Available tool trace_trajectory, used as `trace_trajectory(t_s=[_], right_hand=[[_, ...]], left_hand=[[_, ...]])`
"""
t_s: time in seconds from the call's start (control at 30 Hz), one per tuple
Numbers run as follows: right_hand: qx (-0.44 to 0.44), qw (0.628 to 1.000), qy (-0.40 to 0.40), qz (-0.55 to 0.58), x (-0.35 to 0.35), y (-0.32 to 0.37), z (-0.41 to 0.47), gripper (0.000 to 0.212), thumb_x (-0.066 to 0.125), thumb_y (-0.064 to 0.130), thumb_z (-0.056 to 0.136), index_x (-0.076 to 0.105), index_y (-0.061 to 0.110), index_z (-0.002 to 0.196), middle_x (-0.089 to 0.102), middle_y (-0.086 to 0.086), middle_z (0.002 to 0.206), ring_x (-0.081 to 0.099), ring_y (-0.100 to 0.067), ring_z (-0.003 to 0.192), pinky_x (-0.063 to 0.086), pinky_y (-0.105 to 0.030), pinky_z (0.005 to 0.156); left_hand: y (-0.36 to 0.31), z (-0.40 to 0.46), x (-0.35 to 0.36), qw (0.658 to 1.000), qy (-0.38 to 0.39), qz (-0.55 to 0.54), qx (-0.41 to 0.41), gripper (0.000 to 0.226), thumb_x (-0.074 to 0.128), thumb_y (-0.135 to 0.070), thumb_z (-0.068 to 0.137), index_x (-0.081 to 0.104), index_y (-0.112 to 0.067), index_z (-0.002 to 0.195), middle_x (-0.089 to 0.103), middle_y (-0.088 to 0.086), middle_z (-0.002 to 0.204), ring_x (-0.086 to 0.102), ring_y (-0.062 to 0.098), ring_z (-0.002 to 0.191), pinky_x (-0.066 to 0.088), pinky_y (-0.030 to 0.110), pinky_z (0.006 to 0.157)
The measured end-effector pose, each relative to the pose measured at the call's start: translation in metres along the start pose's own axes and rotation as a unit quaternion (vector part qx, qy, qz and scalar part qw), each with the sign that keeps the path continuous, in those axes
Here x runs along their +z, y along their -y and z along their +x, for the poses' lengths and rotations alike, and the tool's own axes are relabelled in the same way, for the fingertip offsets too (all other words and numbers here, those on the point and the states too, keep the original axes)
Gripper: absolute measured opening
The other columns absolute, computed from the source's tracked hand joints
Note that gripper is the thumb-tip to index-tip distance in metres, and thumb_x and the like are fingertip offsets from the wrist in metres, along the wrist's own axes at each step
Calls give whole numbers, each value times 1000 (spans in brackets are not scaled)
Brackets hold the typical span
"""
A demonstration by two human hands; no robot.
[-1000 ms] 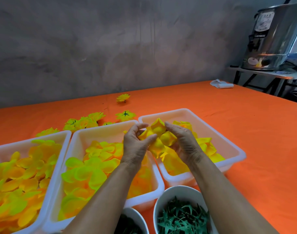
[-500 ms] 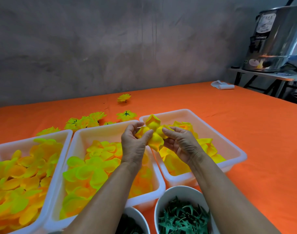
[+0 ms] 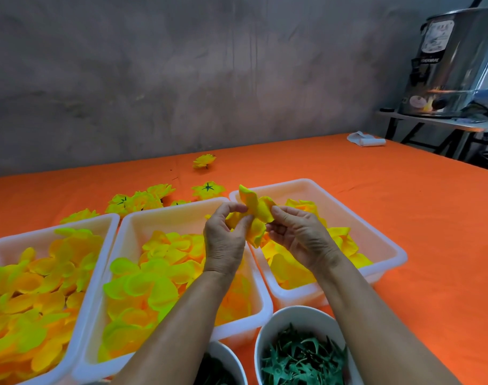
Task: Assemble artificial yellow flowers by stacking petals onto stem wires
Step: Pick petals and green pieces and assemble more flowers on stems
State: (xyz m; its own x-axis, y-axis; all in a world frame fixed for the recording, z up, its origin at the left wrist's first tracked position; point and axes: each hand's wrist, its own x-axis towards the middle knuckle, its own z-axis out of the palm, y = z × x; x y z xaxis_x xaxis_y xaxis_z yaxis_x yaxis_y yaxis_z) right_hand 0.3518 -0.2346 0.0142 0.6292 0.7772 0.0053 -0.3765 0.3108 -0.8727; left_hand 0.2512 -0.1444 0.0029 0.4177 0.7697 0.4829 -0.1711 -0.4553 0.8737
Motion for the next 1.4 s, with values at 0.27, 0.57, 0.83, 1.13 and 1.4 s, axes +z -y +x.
trace_trajectory(t_s=[0.27,0.57,0.83,1.13,1.4], right_hand=[[0,999,-5,-49,1,-6,2,9,67,13,79,67,9,87,72,-4,72,68,-13,61,55,-24,55],[0,983,30,-181,2,-11,-1,6,67,9,82,71,9,86,71,-4,72,66,-15,63,54,-25,55],[-16,997,28,-73,1,-2,-2,24,68,16,67,67,6,89,66,-9,79,62,-17,69,52,-25,62],[-28,993,-14,-111,0,-9,0,10,68,7,79,70,11,87,69,2,67,64,-8,59,52,-24,55],[-64,992,-4,-109,1,-9,-1,34,68,9,76,67,-1,109,70,-14,89,63,-18,74,55,-30,70]], left_hand=[[-2,-1,-3,1000,0,-20,-22,26,72,-3,78,64,-28,83,57,-11,70,45,-1,54,47,28,61],[1,0,-4,999,-25,-15,-14,24,73,-3,77,66,-19,93,57,-11,73,46,-8,54,41,10,57],[1,-2,1,998,53,1,-20,22,61,-18,90,71,2,91,65,15,97,64,31,87,56,46,75],[3,-1,-2,997,28,39,-61,48,79,-27,74,56,-14,115,60,7,110,60,19,96,52,29,80],[-2,-5,-1,978,113,-93,-148,36,76,-10,77,51,-3,103,67,8,68,63,18,47,47,23,41]])
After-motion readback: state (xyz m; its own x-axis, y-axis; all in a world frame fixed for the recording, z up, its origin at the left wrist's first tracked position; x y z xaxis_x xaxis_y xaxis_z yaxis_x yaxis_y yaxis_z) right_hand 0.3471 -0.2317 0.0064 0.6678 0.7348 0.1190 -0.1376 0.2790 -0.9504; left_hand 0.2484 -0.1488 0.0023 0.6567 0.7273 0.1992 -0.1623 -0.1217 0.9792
